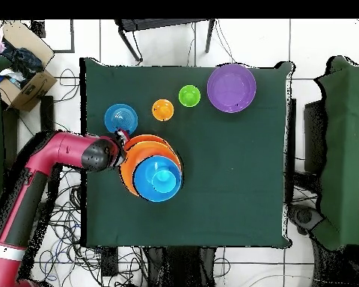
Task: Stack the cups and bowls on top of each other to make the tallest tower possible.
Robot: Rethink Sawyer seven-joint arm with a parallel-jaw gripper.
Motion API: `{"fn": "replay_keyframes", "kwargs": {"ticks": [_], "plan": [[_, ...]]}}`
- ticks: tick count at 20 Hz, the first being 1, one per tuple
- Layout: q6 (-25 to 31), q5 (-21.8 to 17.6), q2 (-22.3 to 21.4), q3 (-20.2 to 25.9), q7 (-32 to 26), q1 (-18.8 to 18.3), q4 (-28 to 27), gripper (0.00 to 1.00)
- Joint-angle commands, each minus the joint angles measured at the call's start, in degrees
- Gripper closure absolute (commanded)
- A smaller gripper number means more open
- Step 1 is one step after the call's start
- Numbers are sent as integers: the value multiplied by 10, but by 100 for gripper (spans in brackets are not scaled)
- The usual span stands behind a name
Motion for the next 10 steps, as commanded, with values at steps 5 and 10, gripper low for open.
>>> {"fn": "replay_keyframes", "kwargs": {"ticks": [5,10], "plan": [[-22,3,8,72,69,-3,-30,0],[-29,3,7,78,53,1,-31,0]]}}
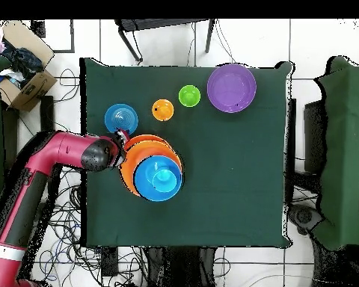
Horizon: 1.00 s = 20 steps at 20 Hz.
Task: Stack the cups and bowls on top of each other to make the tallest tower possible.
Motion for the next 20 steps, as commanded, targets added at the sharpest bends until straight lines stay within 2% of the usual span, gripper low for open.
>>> {"fn": "replay_keyframes", "kwargs": {"ticks": [1,8,16,20], "plan": [[-27,3,7,77,48,0,-32,0],[-4,6,7,69,24,-2,-45,0],[-10,4,6,72,-28,-14,-75,0],[-8,6,8,73,-36,-23,-90,0]]}}
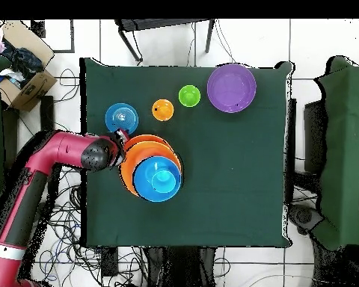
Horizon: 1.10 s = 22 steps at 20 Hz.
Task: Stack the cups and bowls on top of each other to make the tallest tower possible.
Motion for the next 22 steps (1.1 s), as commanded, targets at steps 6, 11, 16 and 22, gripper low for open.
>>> {"fn": "replay_keyframes", "kwargs": {"ticks": [6,11,16,22], "plan": [[-6,10,9,76,-57,-31,-108,0],[-9,12,7,78,-62,-38,-118,0],[-15,16,7,85,-75,-38,-118,0],[-5,21,7,84,-70,-39,-120,0]]}}
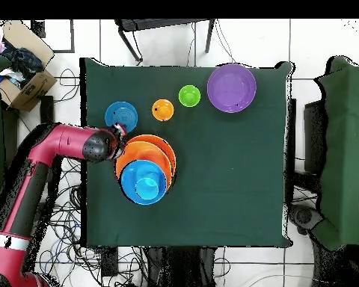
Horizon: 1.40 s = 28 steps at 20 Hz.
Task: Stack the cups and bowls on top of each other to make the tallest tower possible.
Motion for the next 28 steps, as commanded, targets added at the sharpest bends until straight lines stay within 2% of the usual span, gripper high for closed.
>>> {"fn": "replay_keyframes", "kwargs": {"ticks": [1,4,5,8,10,11,12,13,16,24,28], "plan": [[-6,16,7,82,-69,-12,-70,0],[-1,24,-1,93,-106,-9,-64,0],[7,33,-6,99,-113,-8,-60,100],[23,42,-4,94,-59,-7,-56,100],[16,46,-15,110,-136,-7,-59,100],[13,38,-7,100,-106,-4,-59,100],[14,35,0,91,-51,-3,-56,100],[22,40,-1,93,-38,-3,-50,100],[16,36,-2,96,-68,-3,-51,100],[7,33,-3,96,-41,0,-43,100],[-17,32,-22,107,-69,13,-18,100]]}}
